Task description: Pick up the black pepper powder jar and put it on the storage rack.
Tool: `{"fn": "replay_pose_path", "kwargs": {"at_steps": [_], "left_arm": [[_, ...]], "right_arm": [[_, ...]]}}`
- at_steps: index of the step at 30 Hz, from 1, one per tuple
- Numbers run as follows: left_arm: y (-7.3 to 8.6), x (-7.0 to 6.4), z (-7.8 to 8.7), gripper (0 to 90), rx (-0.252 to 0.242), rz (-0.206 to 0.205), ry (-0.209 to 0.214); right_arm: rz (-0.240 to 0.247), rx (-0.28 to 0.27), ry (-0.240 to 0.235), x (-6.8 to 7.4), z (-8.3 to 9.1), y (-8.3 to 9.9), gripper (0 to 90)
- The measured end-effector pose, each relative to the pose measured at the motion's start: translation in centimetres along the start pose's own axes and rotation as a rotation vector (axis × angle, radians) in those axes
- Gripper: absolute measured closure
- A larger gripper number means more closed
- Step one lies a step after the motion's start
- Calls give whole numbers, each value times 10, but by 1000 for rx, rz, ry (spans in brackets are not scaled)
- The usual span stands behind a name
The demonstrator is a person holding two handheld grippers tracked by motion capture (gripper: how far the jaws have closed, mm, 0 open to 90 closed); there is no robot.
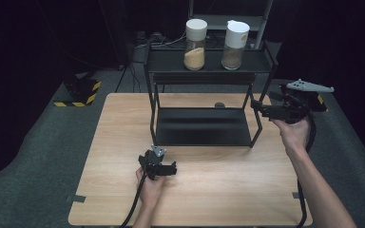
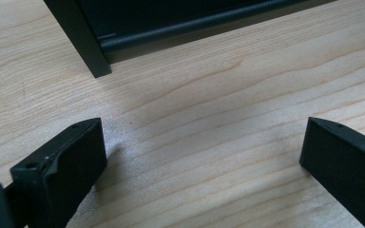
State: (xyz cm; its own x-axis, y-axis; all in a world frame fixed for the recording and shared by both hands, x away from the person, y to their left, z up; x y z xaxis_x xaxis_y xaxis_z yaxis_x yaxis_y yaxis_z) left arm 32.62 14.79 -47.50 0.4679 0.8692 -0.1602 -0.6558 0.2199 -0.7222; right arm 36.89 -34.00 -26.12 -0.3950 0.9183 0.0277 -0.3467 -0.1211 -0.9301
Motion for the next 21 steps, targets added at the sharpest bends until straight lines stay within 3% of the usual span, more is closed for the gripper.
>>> {"fn": "replay_pose_path", "kwargs": {"at_steps": [21], "left_arm": [[0, 0, 0, 15, 0, 0, 0]], "right_arm": [[-29, 23, 1, -5, -7, 39, 99]]}}
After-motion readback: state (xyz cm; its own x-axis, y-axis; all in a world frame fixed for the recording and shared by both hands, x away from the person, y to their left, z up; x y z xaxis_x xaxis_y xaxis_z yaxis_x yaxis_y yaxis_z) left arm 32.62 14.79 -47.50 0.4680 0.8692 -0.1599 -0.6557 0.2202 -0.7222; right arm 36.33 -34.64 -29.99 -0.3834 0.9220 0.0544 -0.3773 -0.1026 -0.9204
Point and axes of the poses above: each handheld gripper's, and its own axes: z roughly backward along the jaws, y roughly out of its underside, x roughly to its left, the point moved 3 cm from there along -z, roughly forward along the jaws, and after that the axes turned 13 degrees about y, right-handed, at the moved point
